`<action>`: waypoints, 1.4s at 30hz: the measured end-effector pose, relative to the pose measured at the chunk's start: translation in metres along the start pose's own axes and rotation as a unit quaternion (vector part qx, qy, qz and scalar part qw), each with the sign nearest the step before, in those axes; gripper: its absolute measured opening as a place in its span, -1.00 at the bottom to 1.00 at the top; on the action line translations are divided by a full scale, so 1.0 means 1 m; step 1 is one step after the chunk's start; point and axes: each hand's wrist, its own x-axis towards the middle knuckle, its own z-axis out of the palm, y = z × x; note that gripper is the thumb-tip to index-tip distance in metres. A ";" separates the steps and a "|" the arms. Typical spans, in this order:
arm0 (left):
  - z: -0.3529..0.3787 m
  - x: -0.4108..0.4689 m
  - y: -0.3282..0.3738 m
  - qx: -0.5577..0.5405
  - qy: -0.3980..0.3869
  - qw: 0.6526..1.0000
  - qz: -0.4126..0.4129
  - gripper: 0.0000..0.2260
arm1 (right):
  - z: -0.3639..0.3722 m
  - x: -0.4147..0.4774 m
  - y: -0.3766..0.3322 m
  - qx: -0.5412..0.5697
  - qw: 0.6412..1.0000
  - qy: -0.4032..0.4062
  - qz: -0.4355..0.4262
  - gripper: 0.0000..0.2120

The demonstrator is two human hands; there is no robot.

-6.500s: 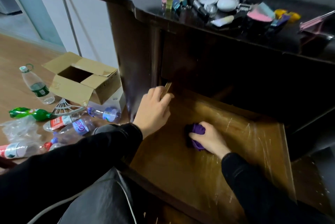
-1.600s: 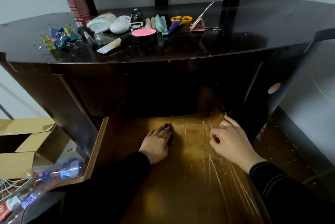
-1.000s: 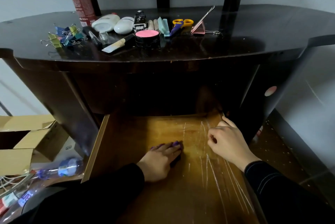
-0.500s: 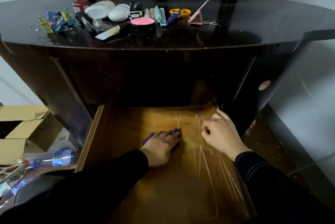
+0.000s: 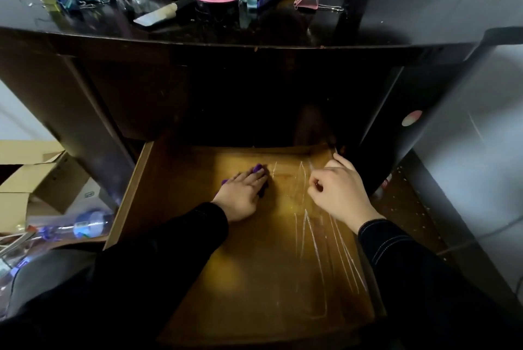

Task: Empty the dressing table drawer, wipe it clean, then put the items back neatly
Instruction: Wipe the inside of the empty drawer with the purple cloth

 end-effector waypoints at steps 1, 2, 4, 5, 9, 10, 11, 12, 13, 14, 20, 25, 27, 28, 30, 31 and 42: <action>0.001 -0.012 0.003 0.001 -0.018 1.000 0.023 -0.44 | 0.000 -0.001 -0.001 -0.002 1.000 0.002 0.000 -0.80; 0.001 -0.027 0.005 -0.001 -0.040 0.998 0.053 -0.44 | 0.000 -0.001 -0.002 -0.009 1.000 0.001 0.000 -0.80; 0.005 -0.066 0.011 0.006 -0.077 0.987 0.139 -0.45 | 0.000 -0.001 -0.003 -0.025 1.000 -0.008 -0.006 -0.79; 0.008 -0.087 0.015 0.016 -0.095 0.977 0.191 -0.45 | 0.000 -0.001 -0.002 -0.029 1.000 -0.009 -0.008 -0.78; 0.014 -0.119 0.020 0.046 -0.138 0.940 0.310 -0.49 | 0.004 0.000 -0.001 -0.041 0.999 -0.003 -0.014 -0.78; 0.010 -0.110 0.017 0.036 -0.128 0.949 0.287 -0.49 | 0.005 0.000 0.000 -0.037 0.999 0.002 -0.013 -0.79; 0.005 -0.097 0.012 0.017 -0.113 0.964 0.242 -0.48 | 0.005 0.000 0.001 -0.032 0.999 0.007 -0.011 -0.80; 0.000 -0.082 0.007 -0.008 -0.095 0.978 0.185 -0.47 | 0.005 0.000 0.002 -0.026 1.000 0.010 -0.008 -0.81; -0.006 -0.067 0.001 -0.031 -0.075 0.988 0.130 -0.46 | 0.005 0.001 0.002 -0.022 1.000 0.009 -0.006 -0.81; -0.011 -0.053 -0.004 -0.043 -0.055 0.994 0.084 -0.46 | 0.004 0.001 0.002 -0.017 1.000 0.006 -0.006 -0.82; -0.004 -0.060 0.012 0.029 -0.070 0.994 0.080 -0.45 | 0.002 -0.001 -0.001 -0.019 1.000 -0.005 -0.011 -0.82; 0.023 -0.141 0.025 0.064 -0.131 0.930 0.338 -0.50 | 0.003 0.000 0.000 -0.033 0.999 -0.010 -0.014 -0.79; 0.025 -0.142 0.019 0.061 -0.157 0.908 0.383 -0.51 | 0.004 0.001 0.001 -0.031 0.999 -0.005 -0.016 -0.80; 0.022 -0.133 0.014 0.054 -0.154 0.915 0.368 -0.51 | 0.005 0.001 0.002 -0.028 0.999 -0.002 -0.016 -0.80; 0.013 -0.107 0.007 0.044 -0.119 0.950 0.284 -0.49 | 0.006 0.001 0.003 -0.019 1.000 0.005 -0.014 -0.80; 0.007 -0.093 0.004 0.030 -0.106 0.967 0.232 -0.47 | 0.006 0.002 0.002 -0.017 1.000 0.005 -0.012 -0.80; 0.020 -0.138 0.030 0.089 -0.185 0.883 0.422 -0.48 | 0.004 0.002 0.000 -0.034 0.999 -0.006 -0.010 -0.78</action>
